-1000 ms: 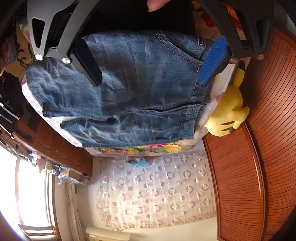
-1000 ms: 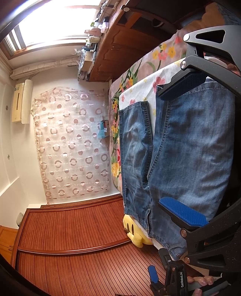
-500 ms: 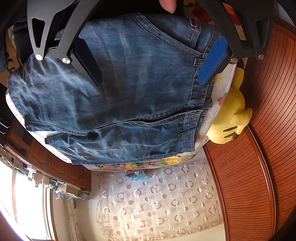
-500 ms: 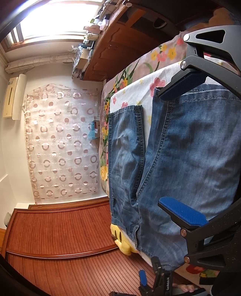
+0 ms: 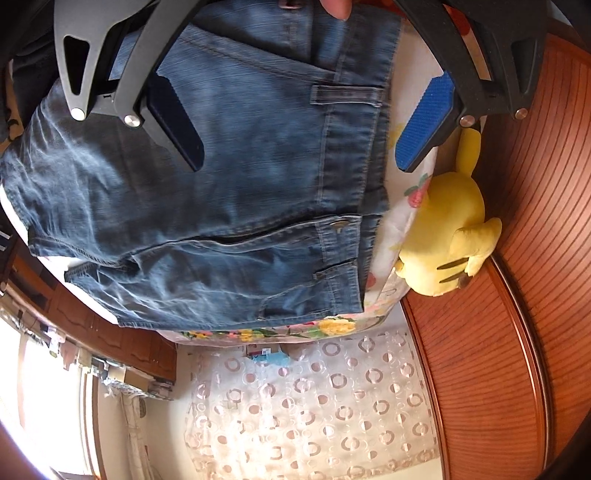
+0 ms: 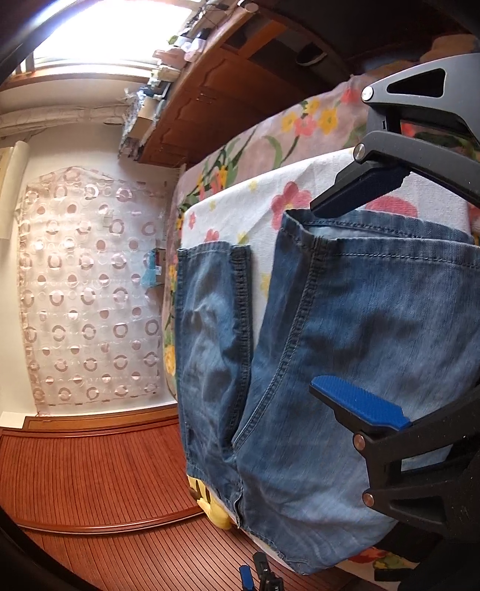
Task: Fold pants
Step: 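Lower both tools toward the jeans hems and waistband edge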
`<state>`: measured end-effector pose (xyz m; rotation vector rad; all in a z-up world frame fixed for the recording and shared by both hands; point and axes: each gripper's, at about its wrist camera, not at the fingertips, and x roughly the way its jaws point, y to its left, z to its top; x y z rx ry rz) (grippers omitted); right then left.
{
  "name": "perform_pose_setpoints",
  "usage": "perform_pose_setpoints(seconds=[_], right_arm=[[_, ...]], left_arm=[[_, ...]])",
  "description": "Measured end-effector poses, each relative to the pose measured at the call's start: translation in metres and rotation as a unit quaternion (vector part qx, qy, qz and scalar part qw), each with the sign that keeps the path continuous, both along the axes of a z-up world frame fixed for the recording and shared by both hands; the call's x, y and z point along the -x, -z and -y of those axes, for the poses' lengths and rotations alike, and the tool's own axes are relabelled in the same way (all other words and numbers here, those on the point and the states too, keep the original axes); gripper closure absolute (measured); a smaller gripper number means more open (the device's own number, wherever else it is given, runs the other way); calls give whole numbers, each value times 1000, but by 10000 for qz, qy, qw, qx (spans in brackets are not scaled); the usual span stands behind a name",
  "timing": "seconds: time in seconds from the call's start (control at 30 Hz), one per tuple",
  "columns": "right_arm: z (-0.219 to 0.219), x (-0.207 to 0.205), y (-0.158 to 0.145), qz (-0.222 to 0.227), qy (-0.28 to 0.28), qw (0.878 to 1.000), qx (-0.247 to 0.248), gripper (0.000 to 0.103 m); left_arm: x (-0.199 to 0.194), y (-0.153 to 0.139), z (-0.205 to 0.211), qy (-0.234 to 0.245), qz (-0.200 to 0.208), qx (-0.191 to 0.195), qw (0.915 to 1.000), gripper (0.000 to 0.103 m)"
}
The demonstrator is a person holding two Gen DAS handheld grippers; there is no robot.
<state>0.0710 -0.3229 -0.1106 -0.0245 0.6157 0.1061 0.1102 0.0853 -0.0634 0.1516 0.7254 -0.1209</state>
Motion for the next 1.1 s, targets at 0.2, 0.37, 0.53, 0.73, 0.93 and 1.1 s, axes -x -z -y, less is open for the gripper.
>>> perform_pose_setpoints(seconds=[0.2,0.37,0.53,0.73,0.93,1.1], right_arm=[[2,11,-4,-254,36,9997,25,30],[2,27,-9,-451,61,9990,37,32],[6,39,-11,-551,35,9984,78,35],[9,51,-15,-679,21,9977,51,42],[17,54,-8,-868,67,9962,4,47],[16,57,-6,-990,42,9951,63,53]], left_arm=[[2,8,-34,-180,-203,170,9995,1],[7,18,-53,-262,-394,189,9987,4],[14,30,-61,-299,-608,154,9976,14],[28,42,-67,-300,-772,329,9960,27],[35,50,-68,-239,-850,503,9948,41],[35,50,-65,-150,-894,537,9944,52]])
